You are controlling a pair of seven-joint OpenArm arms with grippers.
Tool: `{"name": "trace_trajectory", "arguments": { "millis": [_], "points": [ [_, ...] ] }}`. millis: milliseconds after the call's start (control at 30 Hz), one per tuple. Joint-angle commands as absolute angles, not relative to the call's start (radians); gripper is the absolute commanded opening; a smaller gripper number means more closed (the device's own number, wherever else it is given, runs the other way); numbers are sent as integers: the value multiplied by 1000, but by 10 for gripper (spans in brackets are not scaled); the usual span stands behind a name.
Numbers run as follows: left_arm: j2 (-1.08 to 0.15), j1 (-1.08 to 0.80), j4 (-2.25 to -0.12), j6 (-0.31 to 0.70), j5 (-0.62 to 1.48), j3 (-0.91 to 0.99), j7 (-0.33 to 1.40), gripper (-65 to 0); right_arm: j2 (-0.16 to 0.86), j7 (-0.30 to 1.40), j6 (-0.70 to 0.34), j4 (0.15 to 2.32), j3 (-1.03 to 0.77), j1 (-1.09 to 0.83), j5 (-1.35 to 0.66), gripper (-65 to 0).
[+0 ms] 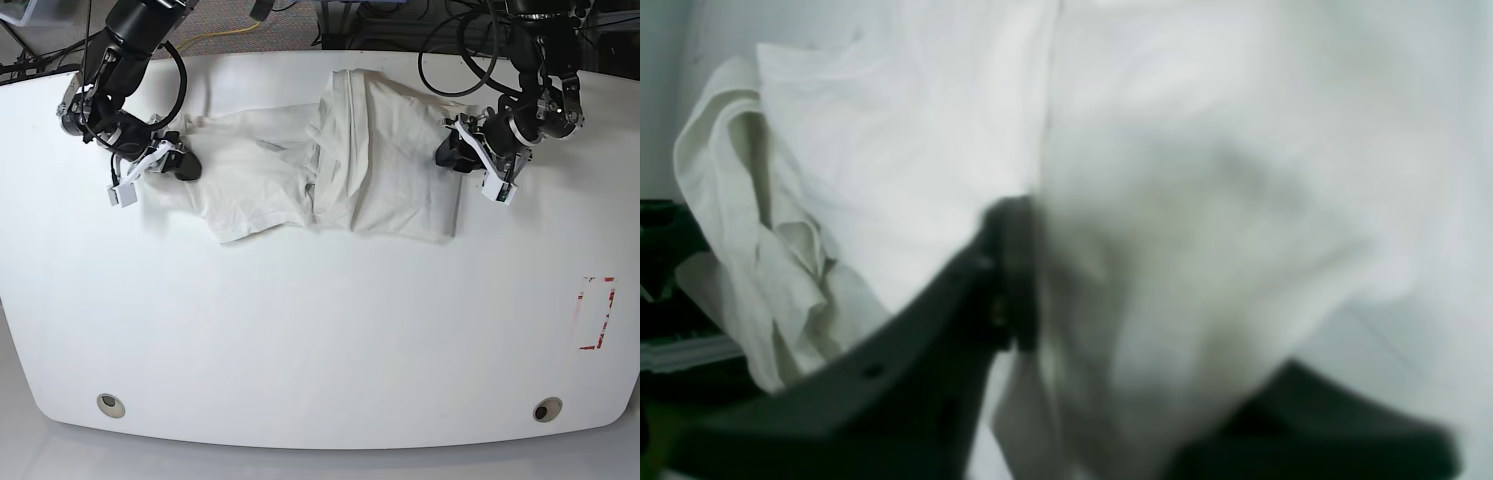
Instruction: Fold the T-shirt properly
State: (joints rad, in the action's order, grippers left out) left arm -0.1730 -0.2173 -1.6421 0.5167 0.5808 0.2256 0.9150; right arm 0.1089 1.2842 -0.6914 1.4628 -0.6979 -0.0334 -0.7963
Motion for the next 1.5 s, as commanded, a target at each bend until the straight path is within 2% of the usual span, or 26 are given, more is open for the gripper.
{"name": "trace_trajectory", "arguments": {
  "millis": [0, 267, 467, 567, 933, 1100, 1233, 1300, 1467],
  "points": [
    [-160, -186, -1652, 519, 588, 211, 906, -467, 122, 1257, -698, 1544, -685, -13, -828, -650],
    [-105, -143, -1652, 519, 582, 162, 906, -467, 119, 1265, -668, 1781, -680, -53, -834, -650],
    [-16, -131, -1643, 524, 496, 159, 906, -467, 94, 1265, -653, 1925, -588, -101, -834, -650],
    [21, -131, -1636, 524, 469, 159, 906, -467, 51, 1265, -653, 1985, -509, -122, -835, -650],
    [33, -142, -1633, 524, 469, 159, 906, -467, -62, 1253, -651, 1995, -263, -125, -829, -650],
    [33, -156, -1635, 526, 470, 160, 906, -467, -64, 1196, -651, 1969, -127, -119, -823, -650],
    [33, -160, -1641, 530, 472, 162, 906, -467, -64, 1165, -651, 1903, -56, -97, -745, -650],
    [33, -160, -1641, 550, 472, 162, 906, -467, -64, 1135, -651, 1874, -44, -93, -713, -615],
    [33, -160, -1676, 595, 472, 171, 906, -467, -64, 1081, -651, 1819, -41, -88, -687, -374]
  ]
}}
